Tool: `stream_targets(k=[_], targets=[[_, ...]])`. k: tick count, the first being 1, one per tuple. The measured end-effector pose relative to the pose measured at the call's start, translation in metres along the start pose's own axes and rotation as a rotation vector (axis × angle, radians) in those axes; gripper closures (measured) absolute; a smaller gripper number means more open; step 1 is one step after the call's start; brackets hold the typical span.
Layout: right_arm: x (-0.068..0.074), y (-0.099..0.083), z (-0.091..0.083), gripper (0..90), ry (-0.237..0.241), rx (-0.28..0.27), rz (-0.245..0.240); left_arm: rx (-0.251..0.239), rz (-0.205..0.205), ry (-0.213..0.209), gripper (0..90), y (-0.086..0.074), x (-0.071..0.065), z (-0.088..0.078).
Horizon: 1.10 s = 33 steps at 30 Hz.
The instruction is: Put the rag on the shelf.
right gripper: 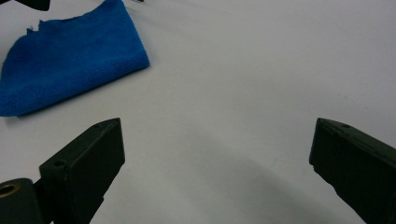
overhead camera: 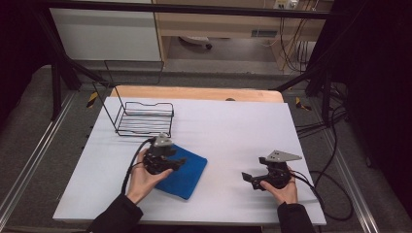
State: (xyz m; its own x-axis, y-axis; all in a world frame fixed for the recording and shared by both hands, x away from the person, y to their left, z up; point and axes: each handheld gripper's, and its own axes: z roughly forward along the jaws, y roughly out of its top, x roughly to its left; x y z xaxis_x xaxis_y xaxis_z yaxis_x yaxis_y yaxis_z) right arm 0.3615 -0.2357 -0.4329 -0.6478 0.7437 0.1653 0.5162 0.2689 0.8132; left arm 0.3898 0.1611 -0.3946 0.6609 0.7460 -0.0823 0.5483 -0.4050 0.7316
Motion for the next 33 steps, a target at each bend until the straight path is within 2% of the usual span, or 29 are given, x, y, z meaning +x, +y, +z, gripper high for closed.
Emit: stream_targets(k=[3, 4, 5, 8, 10, 11, 13, 16, 19, 20, 21, 22, 23, 24, 26, 28, 29, 33], targets=[[0.013, 0.006, 0.006, 5.7, 0.006, 0.001, -0.007, 0.022, -0.013, 0.037, 44.5, -0.017, 0.019, -0.011], [0.017, 0.008, 0.009, 6.1, 0.009, 0.005, -0.008, 0.037, -0.031, 0.044, 44.5, -0.029, 0.029, -0.015], [0.017, 0.008, 0.009, 6.1, 0.009, 0.005, -0.008, 0.037, -0.031, 0.044, 44.4, -0.029, 0.029, -0.015], [0.033, 0.014, 0.019, 7.5, 0.018, 0.019, -0.001, 0.069, -0.042, 0.046, 44.5, -0.046, 0.038, -0.016], [0.042, 0.017, 0.024, 8.7, 0.028, 0.027, 0.001, 0.077, -0.059, 0.032, 45.3, -0.054, 0.041, -0.015], [0.042, 0.017, 0.024, 8.7, 0.028, 0.027, 0.001, 0.085, -0.063, 0.021, 45.3, -0.058, 0.042, -0.014], [0.058, 0.020, 0.033, 10.5, 0.034, 0.043, 0.003, 0.107, -0.071, 0.003, 48.2, -0.066, 0.042, -0.010], [0.076, 0.022, 0.044, 13.7, 0.053, 0.070, -0.012, 0.115, -0.067, -0.006, 53.1, -0.068, 0.040, -0.009], [0.097, 0.023, 0.056, 22.1, 0.070, 0.090, -0.038, 0.122, -0.072, -0.010, 58.2, -0.068, 0.040, -0.010], [0.097, 0.023, 0.056, 22.1, 0.070, 0.090, -0.038, 0.122, -0.072, -0.010, 62.0, -0.068, 0.040, -0.010], [0.110, 0.024, 0.063, 25.9, 0.090, 0.107, -0.044, 0.122, -0.076, -0.015, 64.8, -0.070, 0.038, -0.011], [0.110, 0.024, 0.063, 25.9, 0.090, 0.107, -0.044, 0.122, -0.076, -0.015, 66.2, -0.070, 0.038, -0.011], [0.122, 0.022, 0.070, 31.0, 0.097, 0.119, -0.046, 0.122, -0.077, -0.016, 68.0, -0.070, 0.037, -0.011], [0.122, 0.022, 0.070, 31.0, 0.097, 0.119, -0.046, 0.120, -0.079, -0.017, 68.0, -0.071, 0.036, -0.011], [0.137, 0.018, 0.082, 34.4, 0.106, 0.139, -0.043, 0.118, -0.089, -0.023, 73.4, -0.071, 0.036, -0.010], [0.141, 0.016, 0.086, 35.3, 0.103, 0.144, -0.047, 0.118, -0.097, -0.036, 76.3, -0.072, 0.035, -0.010], [0.146, 0.015, 0.091, 39.5, 0.099, 0.138, -0.026, 0.115, -0.097, -0.030, 80.5, -0.072, 0.034, -0.010], [0.151, 0.017, 0.097, 43.8, 0.117, 0.128, 0.008, 0.112, -0.099, -0.033, 83.5, -0.073, 0.032, -0.011]])
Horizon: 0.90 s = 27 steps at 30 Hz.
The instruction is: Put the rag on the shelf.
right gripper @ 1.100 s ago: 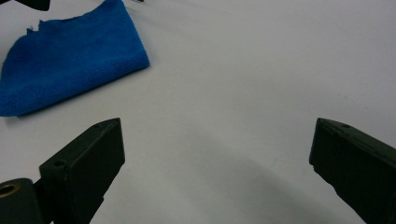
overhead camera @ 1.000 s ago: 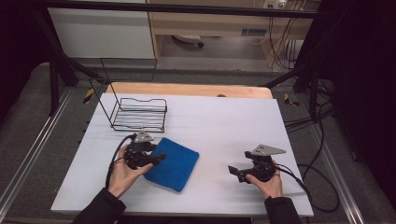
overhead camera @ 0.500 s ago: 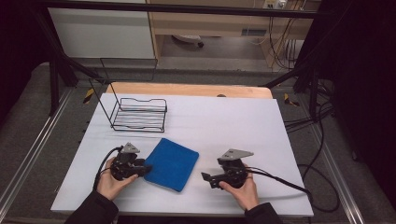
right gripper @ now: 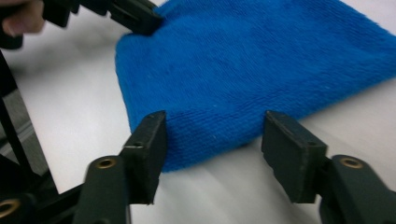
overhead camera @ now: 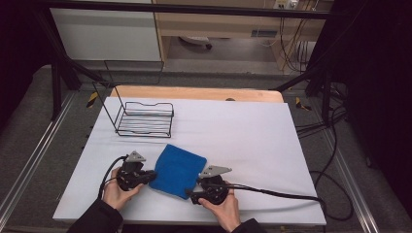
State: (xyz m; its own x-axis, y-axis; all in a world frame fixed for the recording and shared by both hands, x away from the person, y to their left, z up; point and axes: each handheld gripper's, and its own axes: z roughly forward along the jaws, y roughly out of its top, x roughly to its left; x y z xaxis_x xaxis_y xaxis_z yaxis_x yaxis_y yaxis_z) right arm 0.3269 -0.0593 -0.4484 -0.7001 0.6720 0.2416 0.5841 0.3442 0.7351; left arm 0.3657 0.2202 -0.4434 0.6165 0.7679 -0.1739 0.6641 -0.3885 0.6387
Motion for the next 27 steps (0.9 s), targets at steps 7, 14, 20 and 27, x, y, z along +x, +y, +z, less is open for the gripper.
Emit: stream_targets(k=[7, 14, 20, 27], targets=[[0.006, -0.001, 0.011, 58.8, -0.013, 0.016, 0.046, -0.004, -0.011, 0.004, 85.0, 0.000, 0.000, -0.001], [0.006, -0.002, 0.010, 83.1, -0.058, 0.028, 0.037, -0.009, -0.037, -0.002, 85.2, -0.001, 0.000, -0.003], [-0.004, 0.000, 0.003, 89.7, -0.025, 0.033, 0.041, -0.022, -0.065, -0.040, 85.3, -0.001, -0.002, -0.008], [-0.024, 0.007, -0.017, 89.7, -0.024, 0.061, 0.029, -0.016, -0.055, -0.073, 85.2, -0.001, -0.027, -0.006]])
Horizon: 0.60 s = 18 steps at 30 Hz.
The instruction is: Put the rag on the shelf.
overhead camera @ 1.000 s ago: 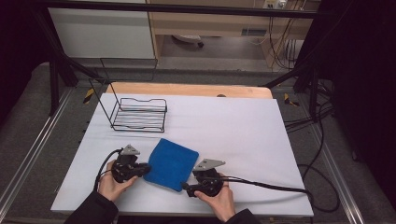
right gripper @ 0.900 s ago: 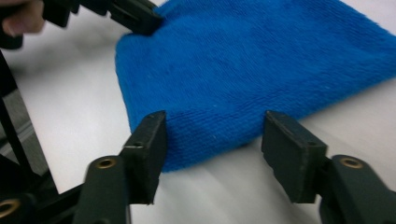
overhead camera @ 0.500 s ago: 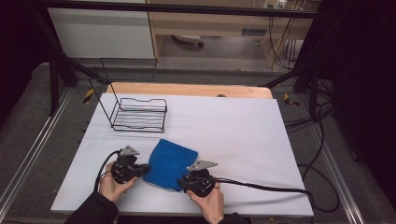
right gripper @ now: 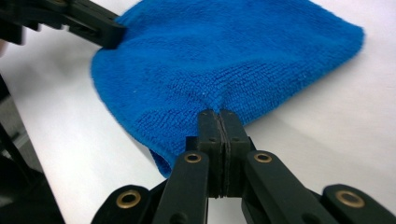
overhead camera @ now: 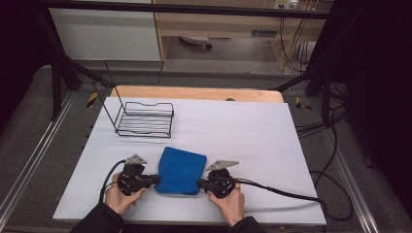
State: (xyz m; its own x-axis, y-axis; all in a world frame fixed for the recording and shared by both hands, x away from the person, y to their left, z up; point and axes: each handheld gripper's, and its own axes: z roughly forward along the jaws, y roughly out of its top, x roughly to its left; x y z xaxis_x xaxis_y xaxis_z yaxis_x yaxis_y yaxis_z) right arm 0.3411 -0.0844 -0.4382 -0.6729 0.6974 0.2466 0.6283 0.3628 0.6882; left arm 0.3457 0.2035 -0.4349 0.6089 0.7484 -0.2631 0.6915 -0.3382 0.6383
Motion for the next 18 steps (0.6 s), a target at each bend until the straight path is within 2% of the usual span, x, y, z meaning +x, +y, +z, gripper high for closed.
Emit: stream_targets(k=[4, 5, 7, 8, 10, 12, 15, 17, 18], targets=[[-0.010, -0.002, -0.003, 88.8, -0.016, 0.031, -0.019, -0.007, 0.014, 0.005, 84.4, -0.003, -0.012, 0.004], [-0.012, -0.004, -0.001, 85.9, -0.020, 0.053, -0.045, -0.012, 0.025, 0.010, 82.8, -0.003, -0.014, 0.004], [-0.013, -0.005, -0.001, 83.0, -0.013, 0.051, -0.050, -0.028, 0.051, 0.036, 80.7, -0.003, -0.014, 0.002], [-0.014, -0.005, -0.004, 73.5, -0.009, 0.024, -0.074, -0.038, 0.058, 0.038, 72.1, -0.002, -0.013, 0.001], [-0.017, -0.004, -0.010, 66.1, 0.000, -0.009, -0.084, -0.056, 0.067, 0.041, 65.1, -0.001, -0.010, -0.003], [-0.021, -0.001, -0.017, 54.2, -0.005, -0.058, -0.094, -0.074, 0.075, 0.036, 56.5, 0.003, -0.003, -0.007], [-0.030, 0.005, -0.026, 37.8, -0.015, -0.109, -0.103, -0.073, 0.086, 0.038, 43.3, 0.009, 0.003, -0.008], [-0.036, 0.009, -0.030, 29.3, -0.004, -0.123, -0.098, -0.083, 0.100, 0.045, 39.7, 0.017, 0.007, -0.010], [-0.036, 0.009, -0.030, 29.3, -0.004, -0.123, -0.098, -0.086, 0.113, 0.048, 39.7, 0.022, 0.009, -0.010]])
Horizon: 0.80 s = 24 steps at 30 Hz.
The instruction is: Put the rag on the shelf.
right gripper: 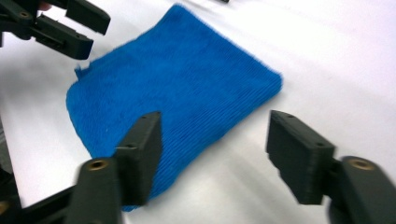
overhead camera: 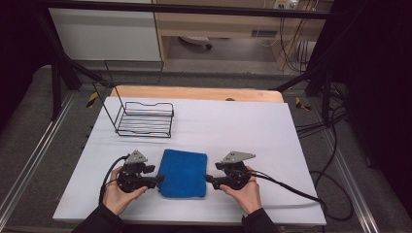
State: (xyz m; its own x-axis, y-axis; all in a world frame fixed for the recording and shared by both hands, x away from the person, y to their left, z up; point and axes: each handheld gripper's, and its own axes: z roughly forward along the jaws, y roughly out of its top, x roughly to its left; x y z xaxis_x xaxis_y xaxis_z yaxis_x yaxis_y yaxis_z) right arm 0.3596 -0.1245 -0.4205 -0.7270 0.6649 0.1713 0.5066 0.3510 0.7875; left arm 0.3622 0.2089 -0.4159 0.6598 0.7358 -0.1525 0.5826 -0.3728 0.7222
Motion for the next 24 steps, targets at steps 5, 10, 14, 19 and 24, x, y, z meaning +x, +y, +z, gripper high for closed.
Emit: stream_targets(k=[5, 10, 14, 19, 24], targets=[[-0.018, 0.005, -0.002, 12.0, -0.022, -0.010, -0.009, -0.001, 0.017, 0.009, 21.5, 0.021, 0.010, 0.009], [-0.034, 0.002, -0.003, 6.7, -0.047, -0.021, 0.015, 0.014, -0.001, 0.070, 14.3, 0.036, 0.022, 0.028], [-0.040, -0.006, -0.005, 6.5, -0.058, -0.034, 0.040, 0.014, -0.026, 0.114, 26.3, 0.040, 0.032, 0.043], [-0.041, -0.007, -0.005, 7.1, -0.057, -0.026, 0.057, 0.011, -0.068, 0.118, 43.0, 0.042, 0.041, 0.060], [-0.042, -0.007, -0.004, 7.5, -0.048, -0.029, 0.057, 0.038, -0.069, 0.091, 55.8, 0.040, 0.042, 0.073]])
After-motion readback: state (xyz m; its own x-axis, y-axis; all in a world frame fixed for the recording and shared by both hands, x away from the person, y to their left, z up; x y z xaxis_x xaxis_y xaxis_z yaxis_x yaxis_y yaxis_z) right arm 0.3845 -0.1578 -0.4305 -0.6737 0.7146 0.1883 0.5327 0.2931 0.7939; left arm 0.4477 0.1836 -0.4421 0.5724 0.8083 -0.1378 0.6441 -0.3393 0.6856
